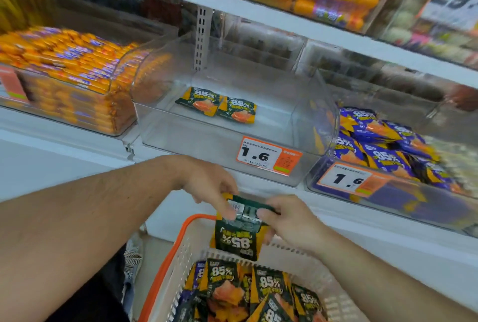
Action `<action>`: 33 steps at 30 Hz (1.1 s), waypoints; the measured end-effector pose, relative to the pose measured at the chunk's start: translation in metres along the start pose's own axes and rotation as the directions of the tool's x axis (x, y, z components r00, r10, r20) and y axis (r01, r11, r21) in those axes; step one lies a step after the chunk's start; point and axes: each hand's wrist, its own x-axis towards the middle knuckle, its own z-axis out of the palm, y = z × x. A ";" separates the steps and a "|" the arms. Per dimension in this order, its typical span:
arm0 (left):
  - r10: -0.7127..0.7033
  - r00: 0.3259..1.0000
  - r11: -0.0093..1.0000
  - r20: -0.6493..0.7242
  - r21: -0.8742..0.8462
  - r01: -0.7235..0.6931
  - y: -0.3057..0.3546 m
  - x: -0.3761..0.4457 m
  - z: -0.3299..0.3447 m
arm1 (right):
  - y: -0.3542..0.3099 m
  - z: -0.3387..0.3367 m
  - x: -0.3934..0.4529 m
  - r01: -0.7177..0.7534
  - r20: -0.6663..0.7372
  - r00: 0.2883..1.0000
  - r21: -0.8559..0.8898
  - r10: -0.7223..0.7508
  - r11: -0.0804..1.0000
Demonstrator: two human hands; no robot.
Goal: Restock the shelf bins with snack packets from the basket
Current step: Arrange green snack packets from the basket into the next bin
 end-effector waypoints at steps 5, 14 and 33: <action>0.175 0.977 0.914 -0.124 -0.349 -0.208 -0.009 -0.021 -0.016 | -0.046 -0.045 -0.013 0.046 0.021 0.998 0.461 -0.063 0.886; 0.317 0.788 0.692 -0.527 -0.440 -0.573 0.024 -0.052 -0.027 | -0.094 -0.088 -0.036 0.071 0.162 0.972 0.490 -0.171 0.869; 0.023 0.427 0.987 -0.904 0.088 0.134 0.018 -0.019 -0.045 | -0.136 -0.116 0.082 -0.025 -0.184 0.941 -0.875 -0.284 0.484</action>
